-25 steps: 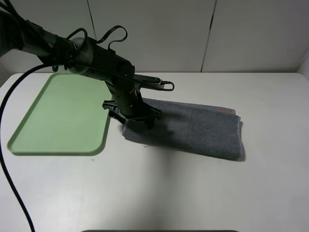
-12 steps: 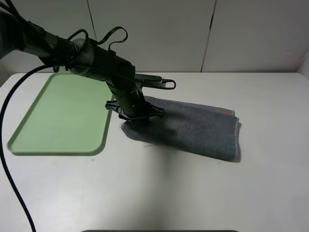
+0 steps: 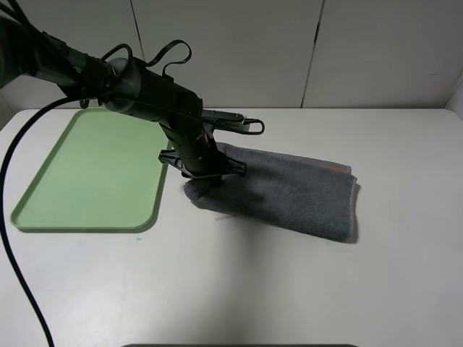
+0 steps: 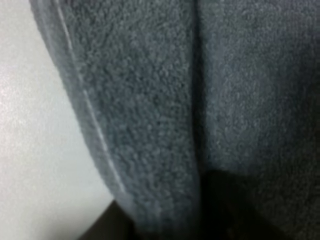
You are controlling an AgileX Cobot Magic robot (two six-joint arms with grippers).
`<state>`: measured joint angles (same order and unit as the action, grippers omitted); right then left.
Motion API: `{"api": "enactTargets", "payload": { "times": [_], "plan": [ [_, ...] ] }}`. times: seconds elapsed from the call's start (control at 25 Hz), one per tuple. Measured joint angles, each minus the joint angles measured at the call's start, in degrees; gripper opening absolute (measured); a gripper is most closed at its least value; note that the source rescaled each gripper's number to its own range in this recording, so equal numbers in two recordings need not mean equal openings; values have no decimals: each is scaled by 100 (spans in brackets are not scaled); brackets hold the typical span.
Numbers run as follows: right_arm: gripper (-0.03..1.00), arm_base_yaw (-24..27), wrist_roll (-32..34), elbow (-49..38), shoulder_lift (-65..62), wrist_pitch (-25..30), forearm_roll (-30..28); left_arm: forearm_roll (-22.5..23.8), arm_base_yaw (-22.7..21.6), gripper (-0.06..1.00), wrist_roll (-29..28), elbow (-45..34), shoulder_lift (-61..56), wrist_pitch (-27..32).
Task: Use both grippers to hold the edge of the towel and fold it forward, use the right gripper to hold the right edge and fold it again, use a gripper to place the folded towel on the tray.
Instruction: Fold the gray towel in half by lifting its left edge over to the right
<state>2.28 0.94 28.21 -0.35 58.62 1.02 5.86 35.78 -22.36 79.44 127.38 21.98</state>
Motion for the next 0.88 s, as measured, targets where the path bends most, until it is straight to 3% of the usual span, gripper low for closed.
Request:
{"api": "enactTargets", "payload": {
  "times": [0.12, 0.52, 0.88],
  "plan": [
    [100, 0, 0, 0, 0, 0, 0, 0, 0, 11, 0, 2, 0, 0],
    [100, 0, 0, 0, 0, 0, 0, 172, 0, 11, -45, 16, -42, 180],
    [100, 0, 0, 0, 0, 0, 0, 590, -36, 11, -151, 16, -549, 1019]
  ]
}}
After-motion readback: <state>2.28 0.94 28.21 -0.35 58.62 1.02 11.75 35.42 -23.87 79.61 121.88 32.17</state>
